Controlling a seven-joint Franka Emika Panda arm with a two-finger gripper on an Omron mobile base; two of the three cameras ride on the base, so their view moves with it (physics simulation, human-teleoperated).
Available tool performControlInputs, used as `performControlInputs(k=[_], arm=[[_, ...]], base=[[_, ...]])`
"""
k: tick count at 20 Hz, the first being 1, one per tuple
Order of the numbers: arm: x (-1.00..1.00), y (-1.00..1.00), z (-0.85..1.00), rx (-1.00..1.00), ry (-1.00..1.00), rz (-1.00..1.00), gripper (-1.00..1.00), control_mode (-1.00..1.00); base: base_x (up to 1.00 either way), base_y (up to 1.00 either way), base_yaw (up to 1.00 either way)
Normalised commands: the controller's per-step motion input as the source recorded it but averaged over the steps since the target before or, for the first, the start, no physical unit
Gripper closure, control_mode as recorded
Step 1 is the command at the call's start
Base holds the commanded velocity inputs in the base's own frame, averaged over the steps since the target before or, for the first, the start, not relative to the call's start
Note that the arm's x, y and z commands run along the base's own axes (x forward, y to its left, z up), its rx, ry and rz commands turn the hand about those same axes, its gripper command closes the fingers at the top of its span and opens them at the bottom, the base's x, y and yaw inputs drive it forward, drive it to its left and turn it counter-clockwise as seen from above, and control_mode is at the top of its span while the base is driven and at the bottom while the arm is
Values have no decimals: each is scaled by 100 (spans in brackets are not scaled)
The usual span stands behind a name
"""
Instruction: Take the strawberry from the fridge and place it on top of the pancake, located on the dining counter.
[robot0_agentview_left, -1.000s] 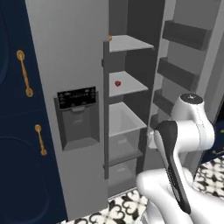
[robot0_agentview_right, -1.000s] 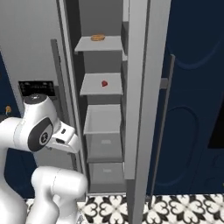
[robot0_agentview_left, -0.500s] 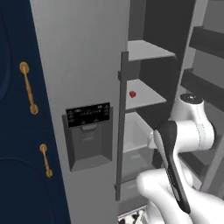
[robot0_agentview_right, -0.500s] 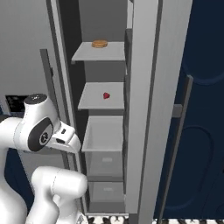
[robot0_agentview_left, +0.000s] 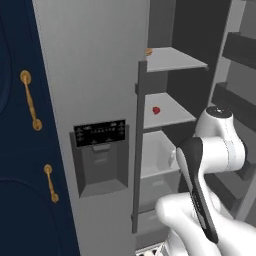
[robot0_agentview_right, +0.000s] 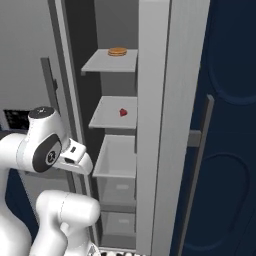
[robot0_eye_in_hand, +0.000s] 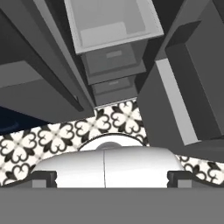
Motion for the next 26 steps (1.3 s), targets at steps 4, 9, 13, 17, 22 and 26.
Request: performControlInputs(k=[4, 9, 13, 17, 22, 26], arm=[[0, 0, 0, 0, 0, 0, -100, 100], [0, 0, 0, 0, 0, 0, -100, 100], [0, 0, 0, 0, 0, 0, -100, 100], [0, 0, 0, 0, 0, 0, -100, 100], [0, 0, 0, 0, 0, 0, -100, 100], [0, 0, 0, 0, 0, 0, -100, 100]], base=[[20, -20, 3], [34, 0, 0], [38, -4, 0], [36, -5, 1], [35, -6, 3], [27, -14, 3]])
